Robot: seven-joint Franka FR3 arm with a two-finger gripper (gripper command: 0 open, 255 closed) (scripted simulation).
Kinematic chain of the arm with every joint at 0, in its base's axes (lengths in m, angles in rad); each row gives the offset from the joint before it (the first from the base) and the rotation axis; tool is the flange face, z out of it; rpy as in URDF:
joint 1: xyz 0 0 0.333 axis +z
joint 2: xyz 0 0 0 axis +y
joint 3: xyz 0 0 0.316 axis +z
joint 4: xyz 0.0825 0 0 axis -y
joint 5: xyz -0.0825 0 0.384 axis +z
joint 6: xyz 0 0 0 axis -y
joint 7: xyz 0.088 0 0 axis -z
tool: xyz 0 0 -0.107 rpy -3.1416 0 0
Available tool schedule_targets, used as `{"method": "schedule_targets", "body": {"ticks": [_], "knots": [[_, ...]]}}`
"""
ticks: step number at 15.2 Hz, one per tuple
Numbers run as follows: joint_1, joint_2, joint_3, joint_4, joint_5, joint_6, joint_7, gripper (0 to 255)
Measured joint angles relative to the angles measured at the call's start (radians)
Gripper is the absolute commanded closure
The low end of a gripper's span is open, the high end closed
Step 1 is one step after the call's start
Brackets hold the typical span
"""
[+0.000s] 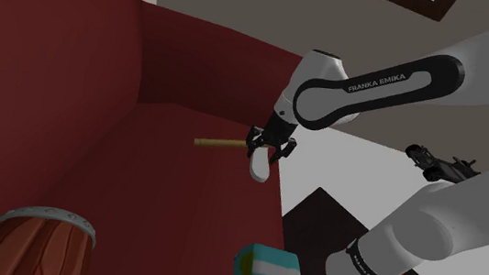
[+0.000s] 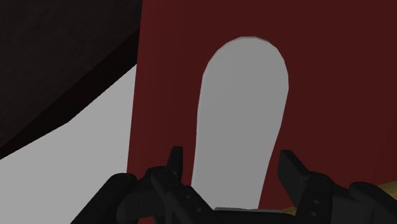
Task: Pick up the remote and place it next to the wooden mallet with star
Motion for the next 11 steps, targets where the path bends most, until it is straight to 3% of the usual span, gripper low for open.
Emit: {"method": "schedule_targets", "body": {"ticks": [5, 11], "knots": [[-0.001, -0.004, -0.002, 0.003, -0.001, -0.008, 0.0, 255], [-0.002, -0.061, -0.015, 0.038, -0.009, -0.099, 0.005, 255]]}}
